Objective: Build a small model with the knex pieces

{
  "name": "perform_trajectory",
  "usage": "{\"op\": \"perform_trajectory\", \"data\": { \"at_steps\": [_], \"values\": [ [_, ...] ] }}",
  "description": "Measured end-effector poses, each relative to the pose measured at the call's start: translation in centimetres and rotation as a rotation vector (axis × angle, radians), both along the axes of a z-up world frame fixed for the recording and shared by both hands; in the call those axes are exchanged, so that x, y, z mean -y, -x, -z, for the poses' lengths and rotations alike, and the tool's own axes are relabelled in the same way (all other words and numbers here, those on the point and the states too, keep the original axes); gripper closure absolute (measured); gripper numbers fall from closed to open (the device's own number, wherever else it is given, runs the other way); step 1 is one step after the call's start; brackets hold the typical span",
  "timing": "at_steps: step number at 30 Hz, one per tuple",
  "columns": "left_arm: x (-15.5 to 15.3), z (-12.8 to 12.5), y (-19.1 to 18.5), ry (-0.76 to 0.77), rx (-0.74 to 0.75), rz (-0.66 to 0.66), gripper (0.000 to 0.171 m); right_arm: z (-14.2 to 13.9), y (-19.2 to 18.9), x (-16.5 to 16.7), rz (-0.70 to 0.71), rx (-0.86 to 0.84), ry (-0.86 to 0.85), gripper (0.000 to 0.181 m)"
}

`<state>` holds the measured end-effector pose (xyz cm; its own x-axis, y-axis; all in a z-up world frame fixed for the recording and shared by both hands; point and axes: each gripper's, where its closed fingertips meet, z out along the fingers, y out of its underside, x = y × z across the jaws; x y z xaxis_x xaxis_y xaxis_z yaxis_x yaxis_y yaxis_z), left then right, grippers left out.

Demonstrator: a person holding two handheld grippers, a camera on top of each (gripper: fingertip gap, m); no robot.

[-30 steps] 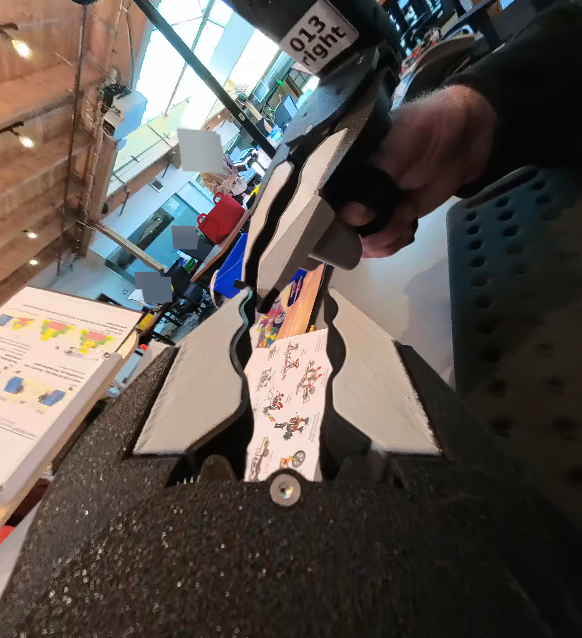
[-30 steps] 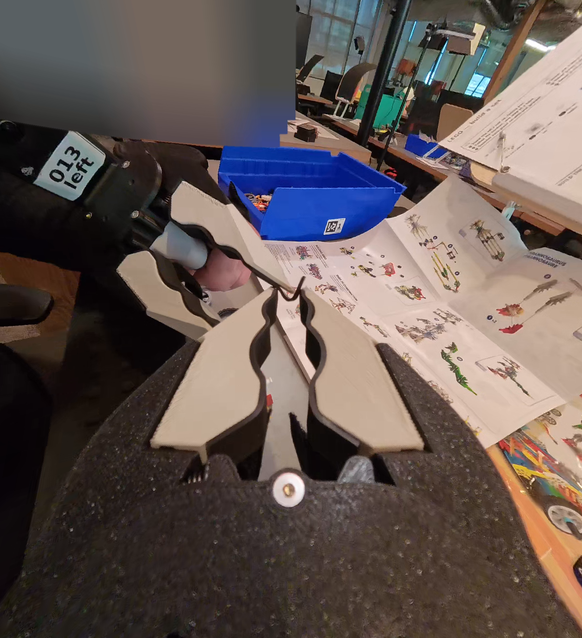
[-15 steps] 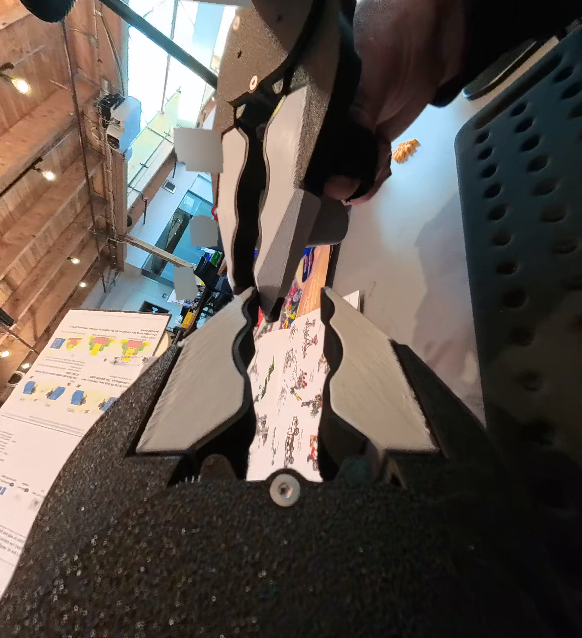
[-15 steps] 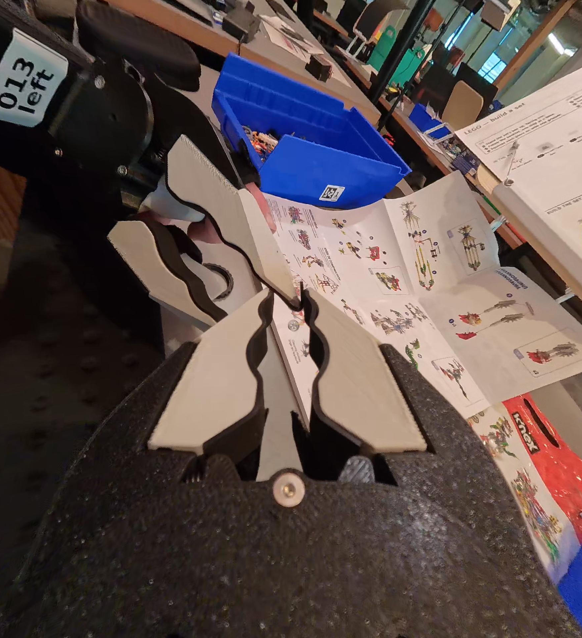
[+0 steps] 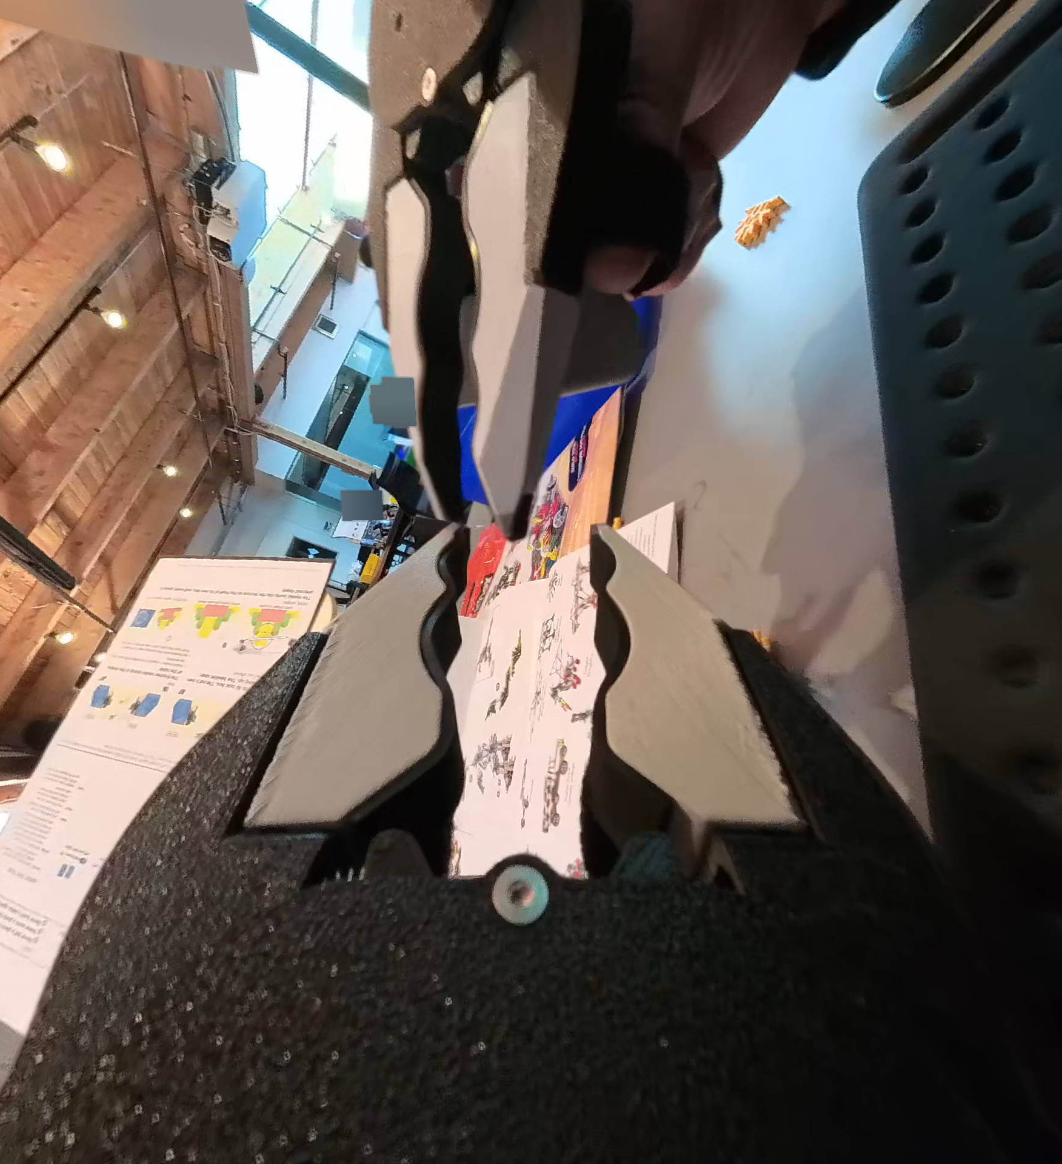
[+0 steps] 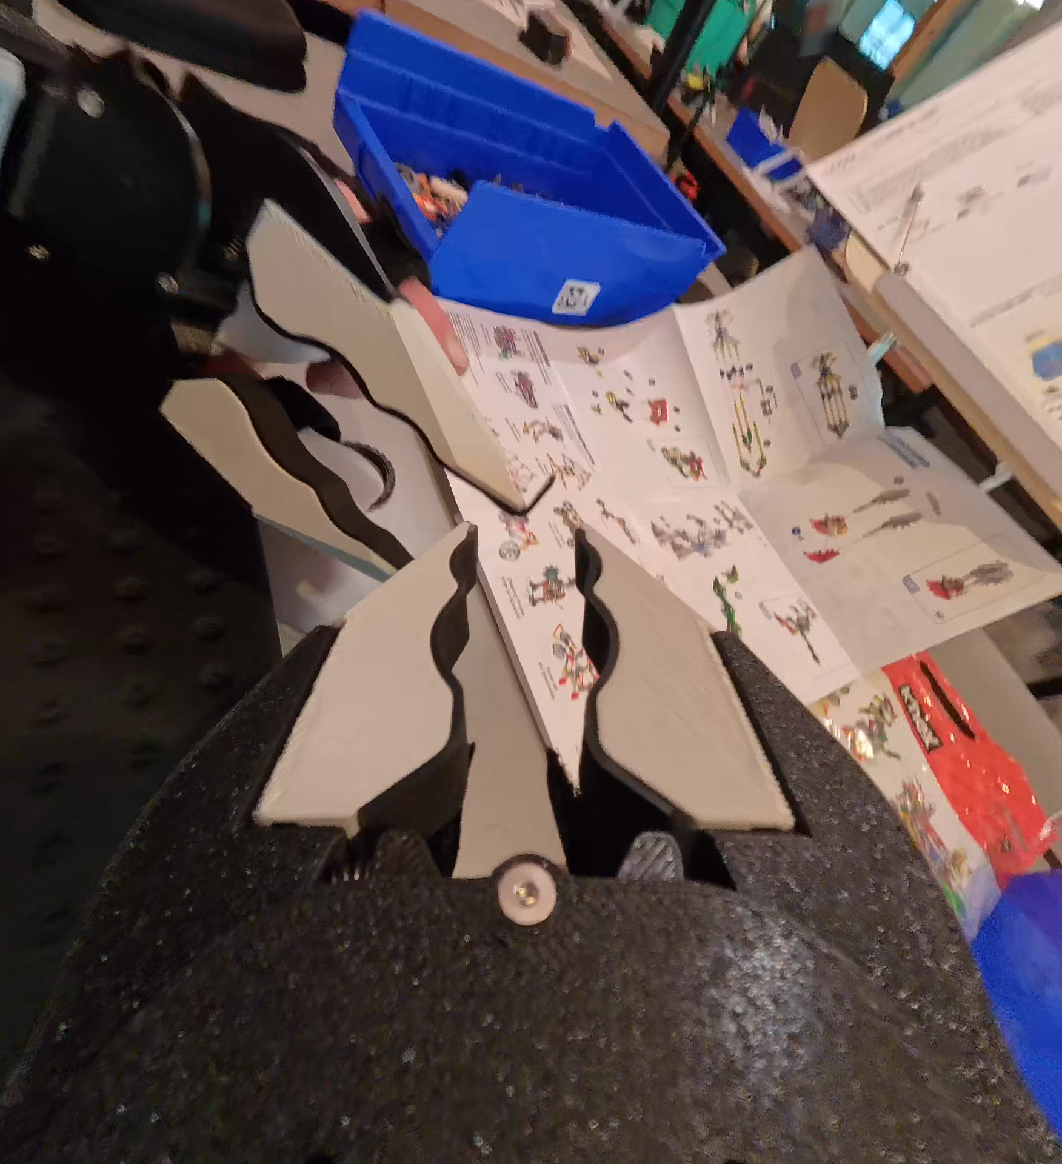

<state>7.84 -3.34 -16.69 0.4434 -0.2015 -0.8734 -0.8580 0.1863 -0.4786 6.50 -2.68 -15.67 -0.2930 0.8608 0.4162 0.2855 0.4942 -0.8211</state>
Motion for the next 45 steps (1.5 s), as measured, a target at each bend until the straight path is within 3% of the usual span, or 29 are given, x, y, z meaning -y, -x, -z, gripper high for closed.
{"op": "perform_trajectory", "data": {
  "at_steps": [6, 13, 18, 21, 25, 30, 33, 36, 45],
  "values": [
    [-0.1, 0.5, -0.2, 0.019, -0.011, 0.002, 0.136, 0.0, 0.4, 1.0, -0.018, -0.028, 0.021, 0.165],
    [-0.2, 0.3, -0.3, 0.012, 0.006, 0.002, 0.134, -0.4, 0.4, 1.1, -0.029, -0.068, -0.005, 0.166],
    [0.0, 0.5, -0.5, 0.034, 0.023, 0.02, 0.14, 0.1, 0.3, 1.2, -0.062, -0.068, -0.275, 0.17],
    [0.0, 0.8, -0.5, 0.053, 0.033, 0.025, 0.154, 0.9, 0.1, 1.4, -0.114, -0.033, -0.439, 0.174],
    [0.2, 1.0, -0.7, 0.068, 0.043, 0.045, 0.165, 1.5, -0.3, 1.7, -0.179, 0.008, -0.543, 0.176],
    [0.0, 1.0, -0.6, 0.075, 0.055, 0.038, 0.165, 1.3, -0.2, 1.3, -0.163, 0.03, -0.462, 0.174],
    [-0.1, 0.8, -0.4, 0.061, 0.048, 0.028, 0.164, 0.7, 0.1, 0.9, -0.108, 0.013, -0.446, 0.159],
    [0.0, 0.6, -0.6, 0.052, 0.046, 0.034, 0.163, 0.9, 0.0, 1.7, -0.143, -0.006, -0.474, 0.169],
    [0.1, 1.2, -0.8, 0.081, 0.039, 0.05, 0.165, 1.5, -0.3, 1.8, -0.199, 0.055, -0.463, 0.173]
  ]
}}
